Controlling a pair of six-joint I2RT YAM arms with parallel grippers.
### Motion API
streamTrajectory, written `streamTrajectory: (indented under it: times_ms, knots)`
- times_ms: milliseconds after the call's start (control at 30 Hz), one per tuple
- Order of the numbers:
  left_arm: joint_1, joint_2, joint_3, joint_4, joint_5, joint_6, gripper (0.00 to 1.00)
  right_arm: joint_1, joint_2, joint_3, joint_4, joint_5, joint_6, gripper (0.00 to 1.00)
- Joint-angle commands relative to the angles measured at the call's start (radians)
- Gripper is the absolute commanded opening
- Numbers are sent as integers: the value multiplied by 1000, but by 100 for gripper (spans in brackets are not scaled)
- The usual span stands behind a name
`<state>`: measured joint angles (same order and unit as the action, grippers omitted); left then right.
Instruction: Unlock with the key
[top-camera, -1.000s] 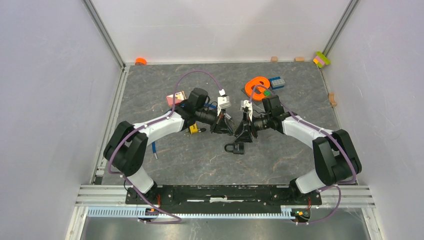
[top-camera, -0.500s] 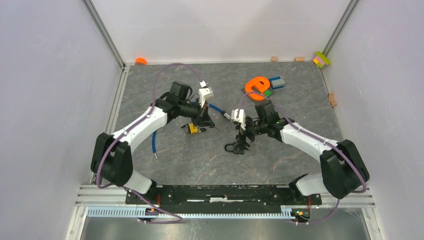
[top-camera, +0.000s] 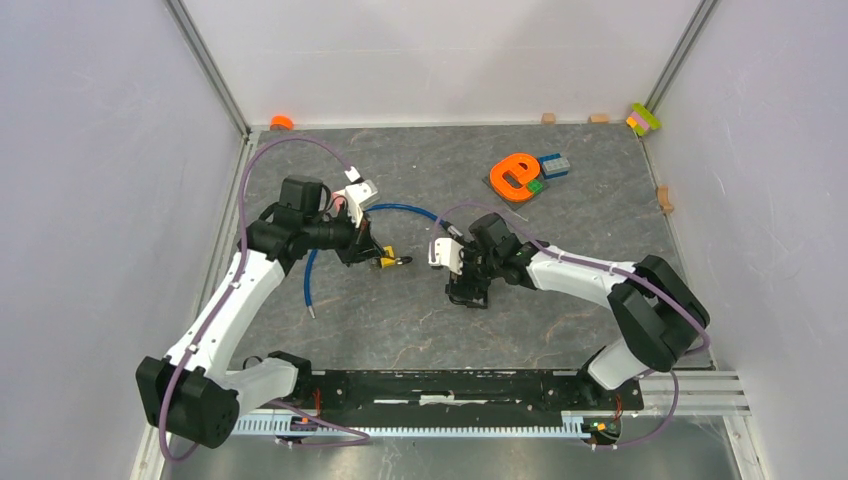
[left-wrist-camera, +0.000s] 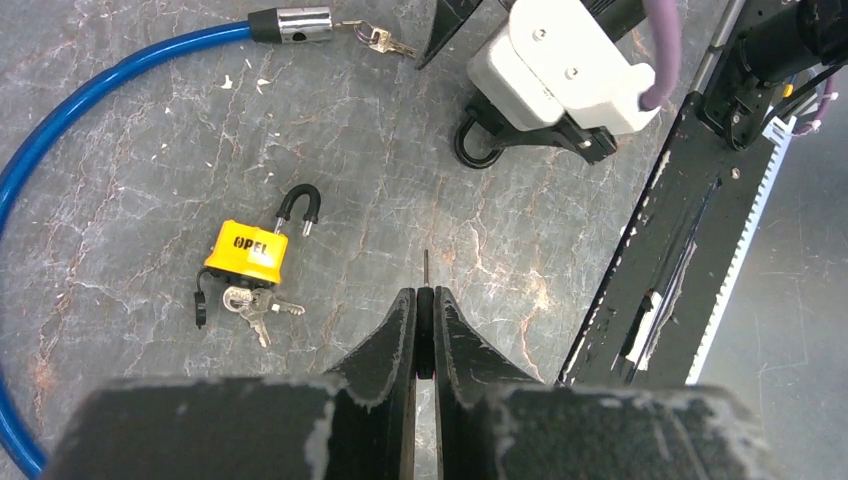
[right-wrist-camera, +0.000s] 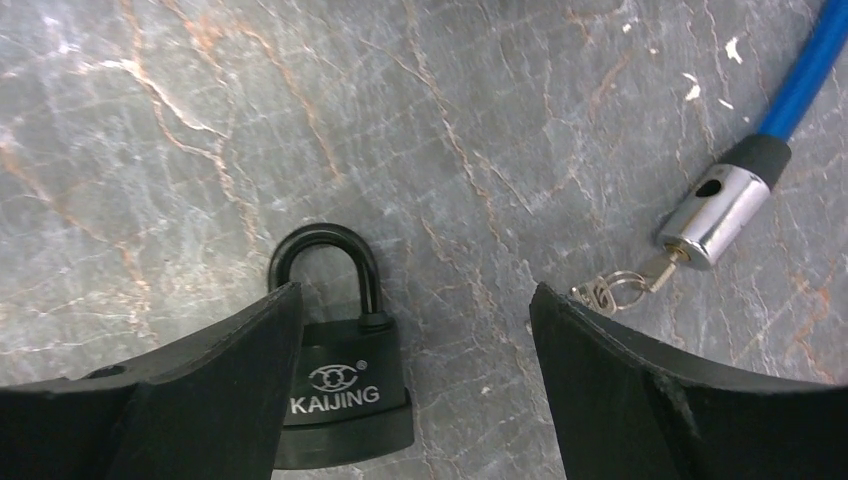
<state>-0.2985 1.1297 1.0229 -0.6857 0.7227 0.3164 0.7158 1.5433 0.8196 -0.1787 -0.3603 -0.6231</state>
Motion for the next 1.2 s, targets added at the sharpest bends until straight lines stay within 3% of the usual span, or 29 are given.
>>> streamTrajectory:
  times_ms: [0,333,633,900,1067,1167]
  knots:
    - [1,-21,-7,-21,-12,31,2,4,12,34,43,90,-22,87]
    - [1,-5,-1,6,24,18,2,19,82,48,54,101,-15,85]
    - [1,3,6,17,26,17,2,-40,81,86,70,248,84,86]
    - [-1,18,11,29,47,30,2,-236,-5,42,1,251,148,87]
    - [-1,31,20,35,66,44,2,-280,-120,-67,-36,257,132,87]
    - [-1,42,22,54,78,42,3,-279,-190,-117,-65,181,101,87]
